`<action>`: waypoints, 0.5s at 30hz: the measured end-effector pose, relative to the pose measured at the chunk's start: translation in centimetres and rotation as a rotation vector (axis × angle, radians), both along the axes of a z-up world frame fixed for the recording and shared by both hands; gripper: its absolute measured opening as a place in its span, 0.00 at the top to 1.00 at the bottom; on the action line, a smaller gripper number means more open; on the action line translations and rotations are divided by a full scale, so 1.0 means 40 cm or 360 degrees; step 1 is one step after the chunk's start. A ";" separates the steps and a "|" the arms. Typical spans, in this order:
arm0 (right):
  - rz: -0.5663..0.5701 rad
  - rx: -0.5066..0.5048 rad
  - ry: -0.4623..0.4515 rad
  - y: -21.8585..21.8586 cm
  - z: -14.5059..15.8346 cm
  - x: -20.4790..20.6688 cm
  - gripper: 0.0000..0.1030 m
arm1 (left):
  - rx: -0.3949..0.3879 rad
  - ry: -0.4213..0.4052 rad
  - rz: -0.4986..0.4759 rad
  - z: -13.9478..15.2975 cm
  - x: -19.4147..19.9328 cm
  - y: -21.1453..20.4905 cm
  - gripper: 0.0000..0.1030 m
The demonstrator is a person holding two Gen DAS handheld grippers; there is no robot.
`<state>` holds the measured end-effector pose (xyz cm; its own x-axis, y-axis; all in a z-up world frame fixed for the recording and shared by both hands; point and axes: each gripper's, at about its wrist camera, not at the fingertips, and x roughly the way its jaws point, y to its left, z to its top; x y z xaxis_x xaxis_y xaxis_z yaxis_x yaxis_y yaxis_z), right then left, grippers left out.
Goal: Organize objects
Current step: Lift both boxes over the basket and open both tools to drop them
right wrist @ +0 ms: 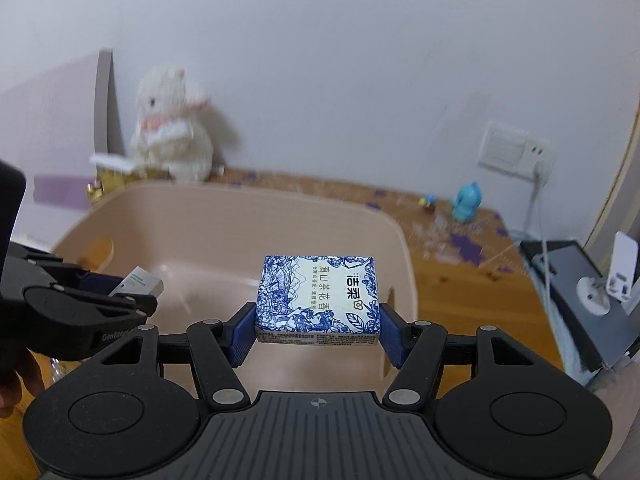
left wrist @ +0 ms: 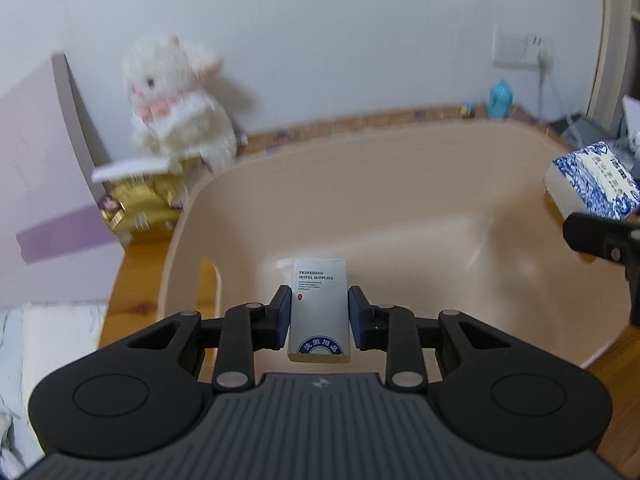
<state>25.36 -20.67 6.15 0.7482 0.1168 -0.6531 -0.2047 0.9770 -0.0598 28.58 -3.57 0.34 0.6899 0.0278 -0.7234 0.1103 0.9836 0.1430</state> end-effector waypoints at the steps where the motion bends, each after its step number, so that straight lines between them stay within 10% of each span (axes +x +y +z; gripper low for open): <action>1: 0.0006 -0.0005 0.0029 0.002 -0.009 0.006 0.42 | -0.0010 0.0043 0.0007 -0.012 0.010 0.001 0.69; 8: -0.0009 -0.0007 0.0102 0.003 -0.040 0.015 0.33 | -0.0010 0.0147 0.0007 -0.039 0.015 0.001 0.65; 11: -0.0026 0.0025 0.0047 -0.008 -0.022 -0.006 0.24 | -0.0030 0.0064 0.0006 -0.013 -0.007 0.005 0.29; 15: -0.0046 0.0076 -0.0036 -0.032 0.017 -0.049 0.08 | -0.0035 -0.0025 -0.0023 0.033 -0.048 0.009 0.24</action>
<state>23.42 -21.95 6.84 0.7664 0.1254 -0.6300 -0.1752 0.9844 -0.0172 26.68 -3.20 1.67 0.7013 0.0017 -0.7128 0.1226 0.9848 0.1230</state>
